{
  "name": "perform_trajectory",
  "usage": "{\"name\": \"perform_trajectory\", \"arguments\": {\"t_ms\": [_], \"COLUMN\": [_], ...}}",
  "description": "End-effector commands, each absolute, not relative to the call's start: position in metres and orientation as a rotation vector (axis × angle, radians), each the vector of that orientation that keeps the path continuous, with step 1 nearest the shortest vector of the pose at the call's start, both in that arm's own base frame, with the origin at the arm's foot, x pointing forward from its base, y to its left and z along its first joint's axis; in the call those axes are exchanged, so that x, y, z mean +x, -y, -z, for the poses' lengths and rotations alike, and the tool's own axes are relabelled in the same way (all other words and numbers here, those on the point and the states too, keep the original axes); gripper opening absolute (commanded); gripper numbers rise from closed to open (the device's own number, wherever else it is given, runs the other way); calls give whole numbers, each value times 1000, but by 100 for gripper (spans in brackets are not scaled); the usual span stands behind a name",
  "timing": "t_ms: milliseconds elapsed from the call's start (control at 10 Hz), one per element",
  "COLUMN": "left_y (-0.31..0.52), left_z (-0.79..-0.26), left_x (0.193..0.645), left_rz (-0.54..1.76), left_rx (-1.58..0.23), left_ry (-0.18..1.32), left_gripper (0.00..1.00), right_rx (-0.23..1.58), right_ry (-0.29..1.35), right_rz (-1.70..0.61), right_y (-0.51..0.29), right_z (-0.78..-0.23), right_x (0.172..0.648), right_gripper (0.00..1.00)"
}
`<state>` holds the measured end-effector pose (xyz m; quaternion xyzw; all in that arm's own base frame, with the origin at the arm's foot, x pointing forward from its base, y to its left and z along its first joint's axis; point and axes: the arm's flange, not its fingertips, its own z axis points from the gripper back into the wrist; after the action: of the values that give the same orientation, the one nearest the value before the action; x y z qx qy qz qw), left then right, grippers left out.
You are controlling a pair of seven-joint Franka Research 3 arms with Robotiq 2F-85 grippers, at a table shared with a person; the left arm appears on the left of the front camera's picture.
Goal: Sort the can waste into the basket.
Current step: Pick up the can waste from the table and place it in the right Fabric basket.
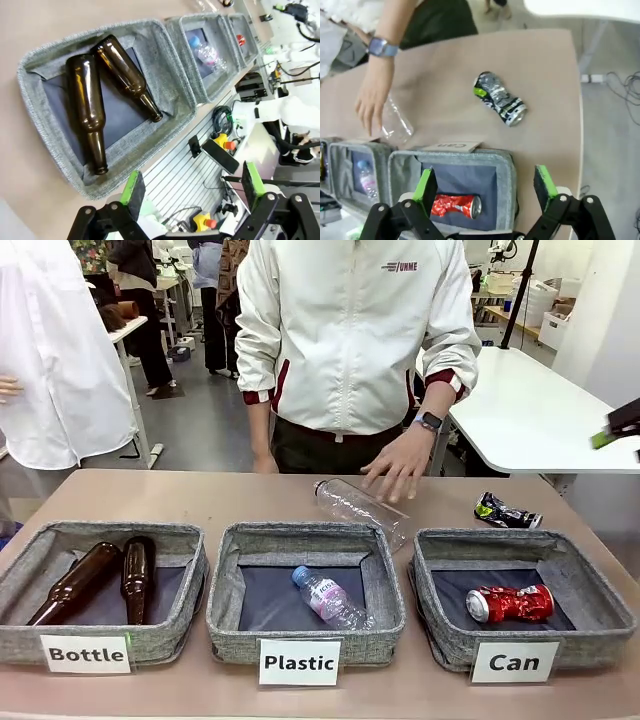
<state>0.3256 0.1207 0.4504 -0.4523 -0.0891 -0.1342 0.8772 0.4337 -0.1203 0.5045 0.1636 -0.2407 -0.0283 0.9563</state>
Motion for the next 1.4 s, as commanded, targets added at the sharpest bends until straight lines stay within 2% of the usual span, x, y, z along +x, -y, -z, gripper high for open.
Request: {"name": "perform_trajectory", "arguments": {"t_ms": [0,200,400,600,1000,1200,1300], "left_y": [-124,-124,-124,-124,-124,-124,-124], "left_z": [-449,-449,-449,-449,-449,-449,-449], "left_x": [323,323,323,323,323,323,323], "left_rz": [296,296,296,296,296,296,296], "left_rx": [-932,-932,-932,-932,-932,-932,-932], "left_ry": [195,195,195,195,195,195,195], "left_gripper": [100,100,100,100,100,100,100], "right_rx": [500,725,796,832,832,814,745], "right_ry": [481,462,474,508,525,563,585], "right_rz": [104,125,122,154,118,34,-14], "right_y": [177,227,254,265,257,237,216], "right_z": [-523,-524,-508,-497,-498,-510,-517], "right_x": [402,324,273,246,260,285,305], "right_gripper": [100,100,100,100,100,100,100]}}
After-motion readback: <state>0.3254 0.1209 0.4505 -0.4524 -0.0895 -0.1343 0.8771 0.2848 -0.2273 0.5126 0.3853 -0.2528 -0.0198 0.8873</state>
